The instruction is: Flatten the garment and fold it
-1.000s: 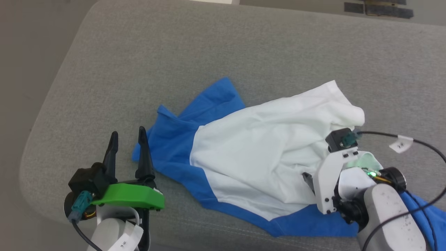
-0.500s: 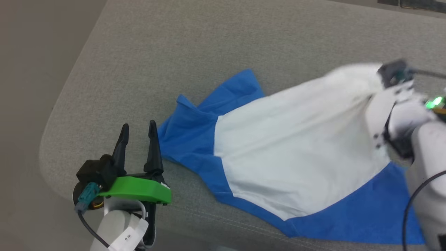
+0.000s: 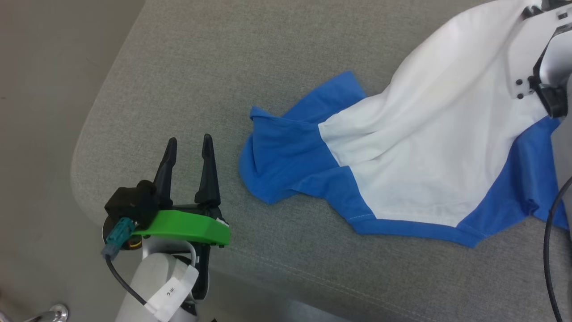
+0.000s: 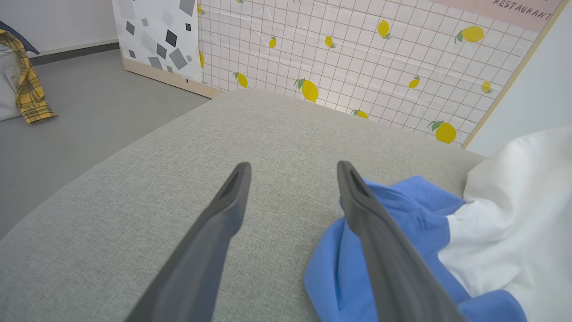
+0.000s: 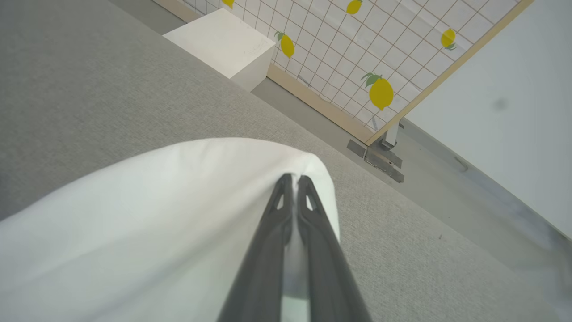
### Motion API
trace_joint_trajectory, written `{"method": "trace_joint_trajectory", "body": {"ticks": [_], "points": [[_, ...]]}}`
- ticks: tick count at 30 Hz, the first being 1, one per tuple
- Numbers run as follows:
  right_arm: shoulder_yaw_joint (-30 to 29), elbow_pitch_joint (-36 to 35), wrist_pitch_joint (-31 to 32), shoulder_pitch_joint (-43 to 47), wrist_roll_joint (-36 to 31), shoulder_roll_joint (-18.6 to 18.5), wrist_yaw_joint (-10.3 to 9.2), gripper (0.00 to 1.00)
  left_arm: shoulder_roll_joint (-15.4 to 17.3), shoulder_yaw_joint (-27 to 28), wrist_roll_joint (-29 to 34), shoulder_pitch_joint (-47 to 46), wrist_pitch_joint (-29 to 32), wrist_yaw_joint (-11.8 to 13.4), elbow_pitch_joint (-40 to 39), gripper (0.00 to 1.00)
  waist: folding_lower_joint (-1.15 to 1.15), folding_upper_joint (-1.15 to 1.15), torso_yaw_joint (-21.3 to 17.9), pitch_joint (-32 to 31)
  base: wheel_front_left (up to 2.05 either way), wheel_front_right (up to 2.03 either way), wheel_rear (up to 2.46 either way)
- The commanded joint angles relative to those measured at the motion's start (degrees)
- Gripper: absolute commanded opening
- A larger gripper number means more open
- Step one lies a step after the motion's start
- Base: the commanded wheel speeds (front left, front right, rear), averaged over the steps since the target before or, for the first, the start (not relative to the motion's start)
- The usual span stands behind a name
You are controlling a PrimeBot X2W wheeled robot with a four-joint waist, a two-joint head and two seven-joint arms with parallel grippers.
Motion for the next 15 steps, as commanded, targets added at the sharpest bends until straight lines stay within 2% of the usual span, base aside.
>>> {"method": "trace_joint_trajectory", "body": {"ticks": [1,2,3,8,15], "points": [[-0.2,1.6,0.3,-0.2,1.0,0.6,-0.12,0.26,-0.2,0.2,-0.7,-0.8,-0.3,0.4,-0.2,1.0,0.0,0.0,0.0,0.4,0.0,0.0,0.0],[-0.1,2.5,0.4,0.1,1.6,1.0,-0.12,0.97,-0.2,0.3,-0.7,-0.7,-0.3,0.4,-0.2,1.0,0.0,0.0,-0.2,0.4,0.0,0.0,0.0],[-0.1,3.0,0.1,0.5,2.3,1.3,-0.12,1.0,-0.2,0.6,-0.5,-0.6,-0.3,0.5,-0.2,1.0,0.0,0.0,-0.6,0.2,0.0,0.0,0.0],[-0.3,2.5,-2.9,5.8,7.9,2.9,-0.12,1.0,-0.2,1.7,0.5,0.4,-0.3,0.6,0.2,1.0,0.0,0.0,-3.2,-2.1,0.0,0.0,0.0],[-3.0,-9.0,-12.2,21.2,16.6,5.8,-0.12,1.0,-0.2,3.8,2.3,2.9,-0.3,-0.2,0.8,1.0,0.0,0.0,-8.0,-7.4,0.0,0.0,0.0]]}}
